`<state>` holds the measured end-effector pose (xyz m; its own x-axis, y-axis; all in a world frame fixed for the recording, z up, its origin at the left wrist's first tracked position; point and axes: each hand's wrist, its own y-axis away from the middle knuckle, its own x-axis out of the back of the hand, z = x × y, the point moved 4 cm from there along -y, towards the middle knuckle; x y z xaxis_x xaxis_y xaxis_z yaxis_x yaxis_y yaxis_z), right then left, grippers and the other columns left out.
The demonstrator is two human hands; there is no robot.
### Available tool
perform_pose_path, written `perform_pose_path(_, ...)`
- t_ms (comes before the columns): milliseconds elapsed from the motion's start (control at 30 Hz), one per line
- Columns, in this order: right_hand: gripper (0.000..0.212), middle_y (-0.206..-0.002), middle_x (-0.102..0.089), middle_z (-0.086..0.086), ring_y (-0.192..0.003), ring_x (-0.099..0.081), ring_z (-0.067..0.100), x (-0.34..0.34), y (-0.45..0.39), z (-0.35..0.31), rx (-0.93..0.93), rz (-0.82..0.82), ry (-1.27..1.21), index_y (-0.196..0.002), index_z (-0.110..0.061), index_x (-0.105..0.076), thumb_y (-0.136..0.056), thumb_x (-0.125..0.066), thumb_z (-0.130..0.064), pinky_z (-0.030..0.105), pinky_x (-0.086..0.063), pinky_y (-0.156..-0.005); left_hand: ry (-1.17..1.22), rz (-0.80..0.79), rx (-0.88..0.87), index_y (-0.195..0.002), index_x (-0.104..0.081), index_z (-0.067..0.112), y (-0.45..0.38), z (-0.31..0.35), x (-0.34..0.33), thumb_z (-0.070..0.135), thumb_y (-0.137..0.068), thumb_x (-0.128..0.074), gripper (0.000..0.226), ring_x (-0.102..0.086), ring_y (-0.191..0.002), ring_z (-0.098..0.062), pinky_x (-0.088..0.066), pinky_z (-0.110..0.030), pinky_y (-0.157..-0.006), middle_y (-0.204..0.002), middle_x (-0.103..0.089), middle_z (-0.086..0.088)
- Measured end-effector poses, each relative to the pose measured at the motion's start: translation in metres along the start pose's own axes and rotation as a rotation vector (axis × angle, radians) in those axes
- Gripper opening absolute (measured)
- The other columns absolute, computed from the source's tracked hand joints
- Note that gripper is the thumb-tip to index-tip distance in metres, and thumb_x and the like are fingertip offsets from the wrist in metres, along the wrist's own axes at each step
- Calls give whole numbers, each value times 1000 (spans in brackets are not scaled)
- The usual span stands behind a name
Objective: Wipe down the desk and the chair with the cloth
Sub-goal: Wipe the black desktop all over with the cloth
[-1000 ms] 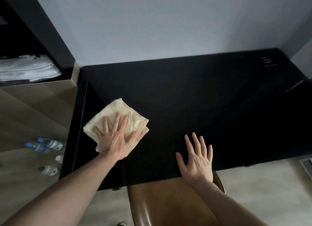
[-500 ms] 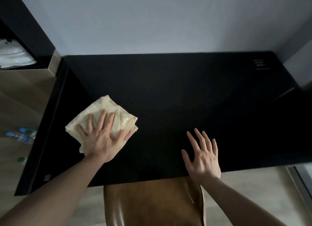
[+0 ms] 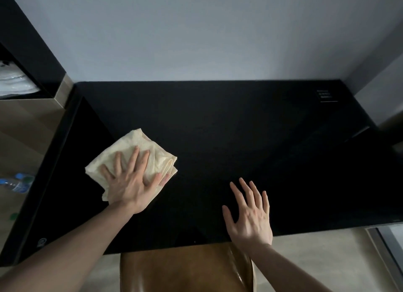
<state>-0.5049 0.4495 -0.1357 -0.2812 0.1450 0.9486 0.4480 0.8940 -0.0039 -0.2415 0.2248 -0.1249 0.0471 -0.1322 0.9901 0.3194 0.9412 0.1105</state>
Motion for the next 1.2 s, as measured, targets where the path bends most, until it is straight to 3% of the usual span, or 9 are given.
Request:
perform_pose_path(233,56,-165,-41,-16,-162,-18,11,10,-3,3,-16,44,-258,-152,-37,-55,-99,-50,-55,45,-2,-134,4,9,19,-168,-15,40,0,77,-10,85,-92,-13,88,-1,-162,-40,-10,-76,-122,-179,-3,9)
perform_pose_path(400,51,-162,-35,-25,-153,-27,-1,30,-9,38,-44,-34,-623,-148,-40,-59,-97,-56,-44,40,-28,-129,19,38,103,-168,-16,40,7,130,-17,87,-91,-9,90,-4,-161,-41,-11,-77,-122,-179,-5,8)
perform_pose_path(467,52,-166,-31,-19,-154,-28,6,47,-16,85,60,-68,-545,-150,-39,-57,-98,-60,-39,37,-31,-126,29,32,144,-167,-16,40,11,159,-18,90,-89,-5,94,-4,-161,-41,-10,-77,-122,-178,-5,8)
perform_pose_path(533,54,-169,-30,-10,-157,-27,15,67,-26,150,157,-72,-367,-153,-35,-54,-100,-60,-38,42,-27,-128,69,18,168,-167,-17,38,18,195,-16,94,-85,1,101,-3,-160,-43,-10,-77,-123,-178,-5,7)
perform_pose_path(633,57,-171,-32,-3,-159,-28,25,94,-47,250,149,-46,-179,-156,-31,-51,-102,-50,-46,54,-23,-130,101,16,175,-167,-20,35,27,249,-17,95,-82,9,108,-4,-161,-43,-8,-77,-123,-178,-7,5)
perform_pose_path(700,60,-173,-30,-3,-162,-24,24,105,-53,295,126,-73,-100,-161,-31,-46,-105,-41,-52,54,-18,-132,84,-8,160,-167,-23,34,30,284,-18,94,-85,3,104,-7,-160,-44,-10,-78,-122,-178,-10,4)
perform_pose_path(833,62,-175,-26,-7,-165,-12,16,109,-54,316,165,-90,-76,-165,-32,-38,-107,-38,-54,51,-11,-134,38,-18,125,-165,-31,32,35,326,-25,91,-91,-8,97,-13,-159,-46,-15,-81,-119,-176,-18,1)
perform_pose_path(1033,58,-170,-37,-6,-163,-21,17,113,-55,317,169,-33,-142,-158,-28,-49,-105,-46,-50,52,-19,-132,77,21,129,-166,-28,33,40,351,-26,93,-86,5,106,-5,-161,-44,-7,-79,-122,-178,-13,4)
perform_pose_path(1200,56,-164,-45,-7,-160,-28,16,112,-55,321,165,-10,-228,-153,-27,-58,-100,-54,-45,52,-23,-131,90,-23,167,-167,-22,35,44,370,-29,93,-87,2,102,-2,-161,-43,-6,-78,-122,-178,-8,5)
